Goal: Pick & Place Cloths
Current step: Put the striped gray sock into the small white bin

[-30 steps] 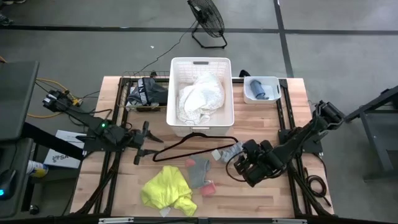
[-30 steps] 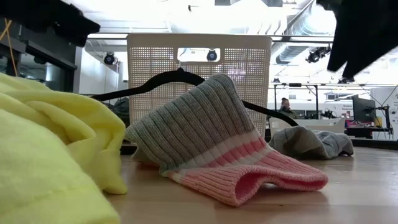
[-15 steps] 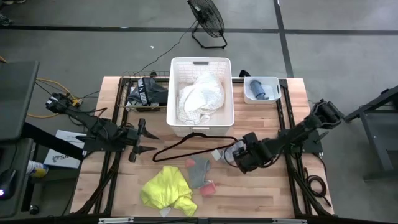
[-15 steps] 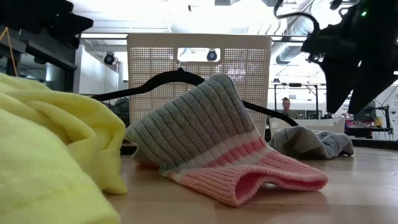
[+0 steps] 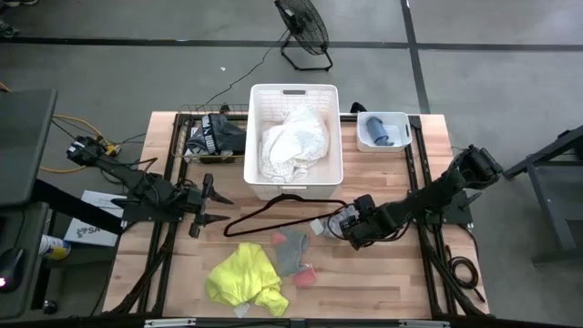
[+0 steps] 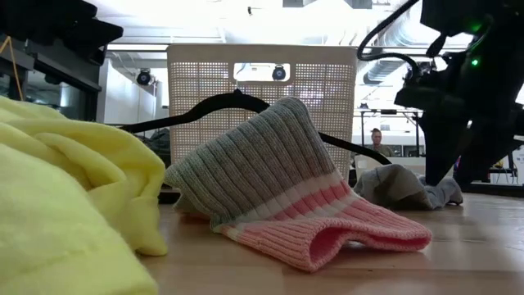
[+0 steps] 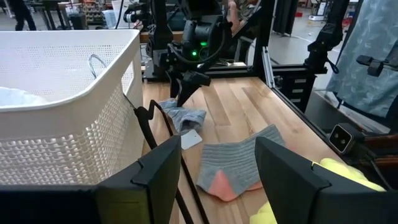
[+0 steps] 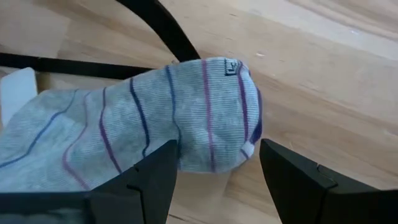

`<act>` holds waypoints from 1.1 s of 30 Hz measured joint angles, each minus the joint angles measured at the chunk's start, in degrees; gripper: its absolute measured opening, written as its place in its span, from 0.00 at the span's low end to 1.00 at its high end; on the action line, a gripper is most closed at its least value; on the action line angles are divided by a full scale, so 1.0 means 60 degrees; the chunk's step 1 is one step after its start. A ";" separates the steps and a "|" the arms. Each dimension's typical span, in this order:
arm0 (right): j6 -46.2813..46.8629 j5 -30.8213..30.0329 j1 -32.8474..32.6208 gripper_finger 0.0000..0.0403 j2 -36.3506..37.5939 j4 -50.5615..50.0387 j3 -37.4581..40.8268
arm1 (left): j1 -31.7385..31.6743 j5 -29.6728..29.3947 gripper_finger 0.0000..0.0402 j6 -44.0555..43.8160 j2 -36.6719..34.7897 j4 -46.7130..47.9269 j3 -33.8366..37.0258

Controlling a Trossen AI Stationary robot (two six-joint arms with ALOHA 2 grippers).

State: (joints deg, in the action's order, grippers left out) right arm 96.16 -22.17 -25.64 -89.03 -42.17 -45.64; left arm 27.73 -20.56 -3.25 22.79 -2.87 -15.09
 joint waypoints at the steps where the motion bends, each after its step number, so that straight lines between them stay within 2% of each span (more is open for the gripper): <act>1: -0.0017 0.0003 0.0037 0.55 0.0000 0.0050 0.0037 | 0.0000 0.0000 0.50 0.0000 0.0000 0.0000 0.0000; 5: -0.0073 0.0007 0.0132 0.54 0.0000 0.0151 0.0194 | 0.0000 -0.0011 0.50 0.0000 0.0000 0.0002 0.0000; 9: -0.0083 0.0010 0.0184 0.49 0.0000 0.0390 0.0387 | 0.0000 -0.0022 0.50 -0.0005 0.0004 0.0000 0.0000; 24: -0.0827 0.0261 0.0166 0.04 0.0000 0.0505 0.0446 | 0.0004 -0.0015 0.50 -0.0181 0.0004 0.0000 -0.0011; 29: -0.0809 0.0523 -0.0046 0.02 0.0134 0.0532 0.0446 | 0.0005 -0.0015 0.50 -0.0186 0.0004 0.0000 -0.0011; 33: -0.0691 0.0320 -0.0389 0.02 0.0617 0.0640 0.0443 | 0.0004 -0.0011 0.50 -0.0186 0.0004 -0.0004 -0.0015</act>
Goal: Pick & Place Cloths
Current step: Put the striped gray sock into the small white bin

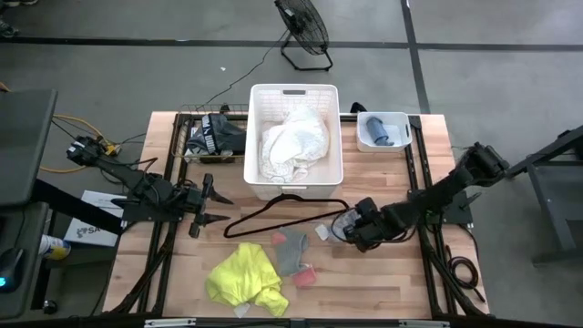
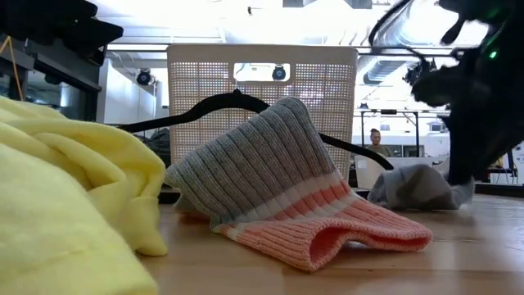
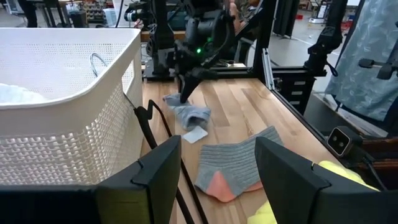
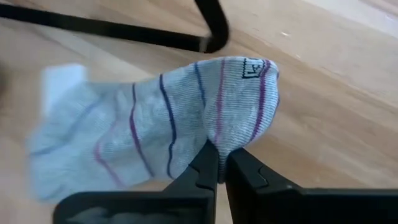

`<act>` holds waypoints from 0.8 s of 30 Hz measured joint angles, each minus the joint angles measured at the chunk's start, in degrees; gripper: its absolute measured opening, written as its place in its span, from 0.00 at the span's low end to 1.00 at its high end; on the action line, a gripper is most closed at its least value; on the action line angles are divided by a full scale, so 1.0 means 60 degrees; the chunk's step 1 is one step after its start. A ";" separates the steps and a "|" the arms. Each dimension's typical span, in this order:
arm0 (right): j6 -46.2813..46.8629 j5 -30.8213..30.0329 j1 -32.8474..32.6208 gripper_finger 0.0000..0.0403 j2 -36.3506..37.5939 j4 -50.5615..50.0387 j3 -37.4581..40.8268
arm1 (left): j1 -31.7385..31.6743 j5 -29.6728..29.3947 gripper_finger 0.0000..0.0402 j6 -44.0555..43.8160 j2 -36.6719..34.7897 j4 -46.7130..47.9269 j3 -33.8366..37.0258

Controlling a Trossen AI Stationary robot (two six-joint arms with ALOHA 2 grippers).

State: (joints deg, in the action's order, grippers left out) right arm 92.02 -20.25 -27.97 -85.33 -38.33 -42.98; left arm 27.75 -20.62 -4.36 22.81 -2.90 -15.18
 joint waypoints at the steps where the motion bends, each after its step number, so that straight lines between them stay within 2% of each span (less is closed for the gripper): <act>1: 0.0070 -0.0121 -0.0094 0.02 0.0176 0.0000 0.0000 | 0.0000 0.0000 0.50 0.0000 0.0000 0.0002 0.0000; 7: 0.0091 -0.1531 -0.0697 0.01 0.1489 0.0009 -0.0011 | 0.0000 0.0018 0.50 -0.0101 0.0000 0.0004 0.0000; 14: -0.0808 -0.3420 -0.1143 0.01 0.2989 0.0005 -0.0022 | 0.0000 0.0018 0.50 -0.0141 0.0000 0.0000 0.0000; 24: -0.2471 -0.5345 -0.0925 0.01 0.4558 -0.0305 -0.0022 | 0.0002 0.0015 0.50 -0.0321 0.0000 0.0000 0.0000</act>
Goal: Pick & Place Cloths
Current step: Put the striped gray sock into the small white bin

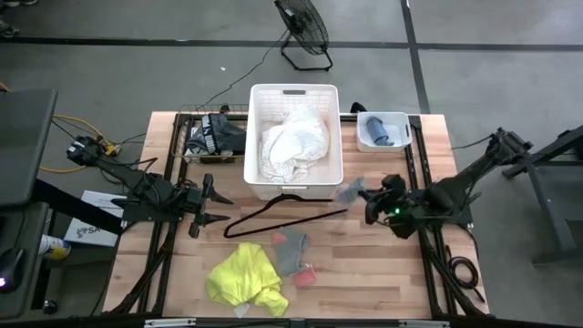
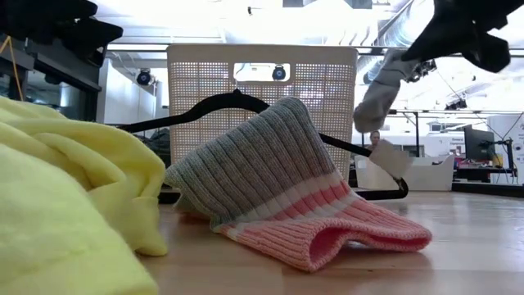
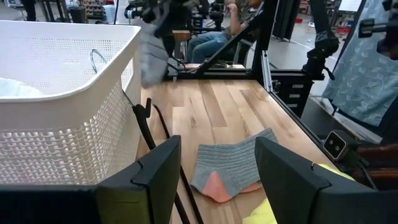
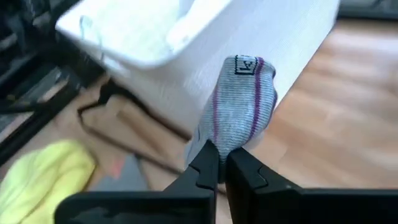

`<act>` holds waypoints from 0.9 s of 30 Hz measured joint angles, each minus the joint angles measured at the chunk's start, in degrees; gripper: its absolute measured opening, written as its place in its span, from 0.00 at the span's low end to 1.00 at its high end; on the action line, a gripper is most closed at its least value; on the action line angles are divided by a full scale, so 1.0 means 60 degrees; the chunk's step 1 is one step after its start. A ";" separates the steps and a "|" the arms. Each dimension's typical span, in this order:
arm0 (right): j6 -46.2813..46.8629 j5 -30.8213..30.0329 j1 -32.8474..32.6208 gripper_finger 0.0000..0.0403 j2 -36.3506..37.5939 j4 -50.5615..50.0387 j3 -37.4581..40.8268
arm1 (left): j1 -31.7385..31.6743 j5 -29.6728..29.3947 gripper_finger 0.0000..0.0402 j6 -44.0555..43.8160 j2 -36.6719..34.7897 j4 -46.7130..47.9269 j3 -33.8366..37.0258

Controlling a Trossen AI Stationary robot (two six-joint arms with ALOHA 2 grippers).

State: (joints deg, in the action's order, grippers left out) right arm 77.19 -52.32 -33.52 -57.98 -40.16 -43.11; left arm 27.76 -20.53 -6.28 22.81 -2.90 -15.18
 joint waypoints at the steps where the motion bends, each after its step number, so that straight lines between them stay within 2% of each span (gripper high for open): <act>1: -0.0141 -0.0161 0.0092 0.01 0.0155 -0.0094 0.0000 | -0.0001 0.0000 0.50 0.0000 0.0000 0.0002 0.0000; 9: -0.0667 -0.1419 0.1251 0.01 0.1092 -0.1158 0.0000 | -0.0002 -0.0004 0.50 -0.0004 0.0000 0.0000 0.0000; 12: -0.0667 -0.1605 0.1835 0.01 0.1271 -0.1705 0.0000 | -0.0002 -0.0007 0.50 -0.0010 -0.0003 0.0003 0.0000; 18: -0.0683 -0.1787 0.3215 0.01 0.1346 -0.2267 0.0000 | -0.0001 -0.0017 0.50 -0.0043 0.0000 0.0000 0.0000; 27: -0.1414 -0.2831 0.4943 0.01 0.1327 -0.2249 0.0000 | 0.0001 -0.0182 0.50 -0.0114 0.0000 0.0004 0.0000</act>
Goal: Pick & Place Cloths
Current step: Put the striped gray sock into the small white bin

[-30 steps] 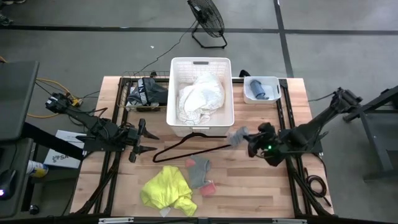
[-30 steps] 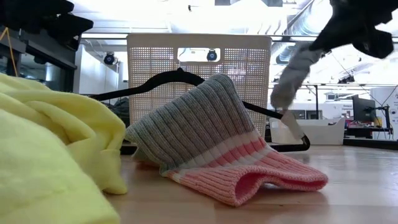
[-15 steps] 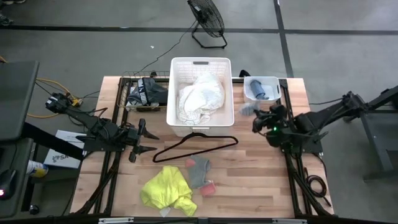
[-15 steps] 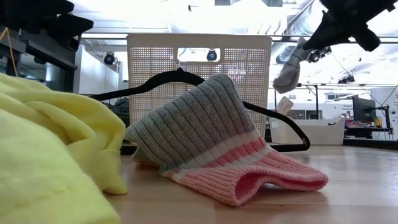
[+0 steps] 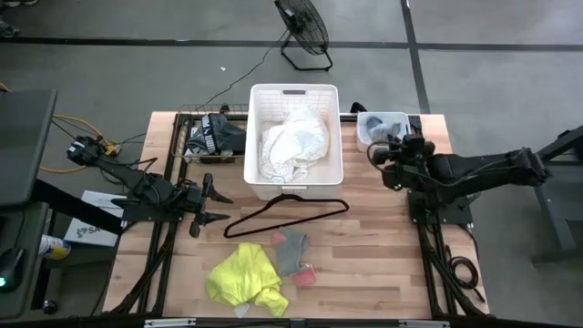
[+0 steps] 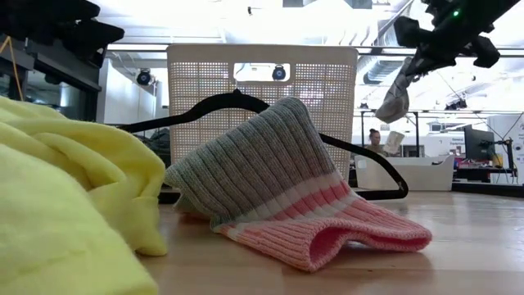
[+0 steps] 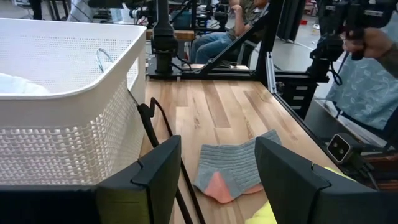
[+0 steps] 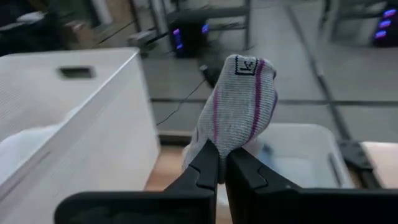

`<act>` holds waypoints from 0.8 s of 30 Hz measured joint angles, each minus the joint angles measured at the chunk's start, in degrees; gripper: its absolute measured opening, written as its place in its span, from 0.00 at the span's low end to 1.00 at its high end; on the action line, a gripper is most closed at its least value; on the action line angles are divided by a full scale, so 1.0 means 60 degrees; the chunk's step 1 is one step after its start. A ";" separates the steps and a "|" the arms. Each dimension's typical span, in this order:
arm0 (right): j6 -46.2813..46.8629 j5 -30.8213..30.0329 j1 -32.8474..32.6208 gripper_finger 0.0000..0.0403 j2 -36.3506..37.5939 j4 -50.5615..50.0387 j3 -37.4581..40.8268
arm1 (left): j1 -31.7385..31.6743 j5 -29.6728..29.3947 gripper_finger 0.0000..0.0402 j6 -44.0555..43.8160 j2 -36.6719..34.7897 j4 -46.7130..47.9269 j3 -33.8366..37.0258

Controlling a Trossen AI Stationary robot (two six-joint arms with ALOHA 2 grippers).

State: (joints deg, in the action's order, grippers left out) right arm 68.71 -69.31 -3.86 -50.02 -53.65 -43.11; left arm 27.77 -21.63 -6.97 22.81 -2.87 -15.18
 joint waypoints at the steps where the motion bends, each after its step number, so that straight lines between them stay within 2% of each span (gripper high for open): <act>1: -0.0012 -0.0127 0.0180 0.01 -0.0031 -0.0003 0.0000 | -0.0003 0.0000 0.50 -0.0005 0.0000 0.0001 0.0000; 8: -0.0496 -0.0314 0.1439 0.01 -0.0573 0.0007 0.0000 | -0.0002 -0.0004 0.50 -0.0117 -0.0001 0.0085 0.0000; 15: -0.0627 0.0539 0.2845 0.01 -0.1420 -0.0020 0.0000 | 0.0000 -0.0007 0.50 -0.0174 0.0000 0.0229 0.0000; 24: -0.0735 0.1074 0.4460 0.01 -0.2925 -0.0011 0.0000 | 0.0000 -0.0005 0.50 -0.0174 -0.0004 0.0244 0.0000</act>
State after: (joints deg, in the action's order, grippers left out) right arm 64.30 -62.87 22.89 -67.57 -53.71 -43.11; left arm 27.77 -21.65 -8.01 22.79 -1.41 -15.18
